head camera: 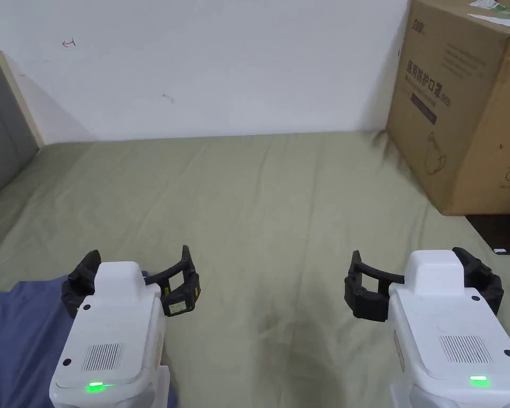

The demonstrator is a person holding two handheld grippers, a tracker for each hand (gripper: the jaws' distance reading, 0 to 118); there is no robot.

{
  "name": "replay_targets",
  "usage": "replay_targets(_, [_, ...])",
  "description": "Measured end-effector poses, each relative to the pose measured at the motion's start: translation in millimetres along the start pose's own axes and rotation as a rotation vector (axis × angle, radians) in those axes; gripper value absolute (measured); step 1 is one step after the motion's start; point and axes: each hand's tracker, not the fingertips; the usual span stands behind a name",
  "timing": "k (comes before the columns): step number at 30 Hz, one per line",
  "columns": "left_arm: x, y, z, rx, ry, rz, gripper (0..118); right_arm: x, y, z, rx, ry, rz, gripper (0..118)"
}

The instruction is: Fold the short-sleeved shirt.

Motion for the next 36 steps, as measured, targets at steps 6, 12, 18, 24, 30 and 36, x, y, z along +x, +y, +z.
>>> replay_targets(6, [-1.3,4.8,4.2,-0.004,-0.056,0.03,88,0.9,0.6,-0.2,-0.014,0.005,-0.01,85])
replay_targets(12, [-0.5,6.8,-2.5,-0.058,-0.094,0.064,0,-1.4,1.9,-1.3,-0.017,0.015,0.008,0])
replay_targets(18, [0.2,2.5,-5.0,-0.061,-0.07,0.059,0,-3.2,1.7,-0.7,-0.022,0.021,0.015,0])
replay_targets(24, [-23.8,4.9,0.5,-0.062,-0.016,0.077,0,-18.1,5.5,-9.0,-0.02,0.078,0.005,0])
replay_targets(30, [-85.0,4.7,22.6,-0.061,0.119,0.027,0,-78.6,16.9,-23.8,0.006,0.242,0.006,0])
replay_targets(36, [-162.2,5.1,60.0,-0.088,0.301,-0.005,0,-161.1,29.2,-25.8,0.039,0.434,0.001,0])
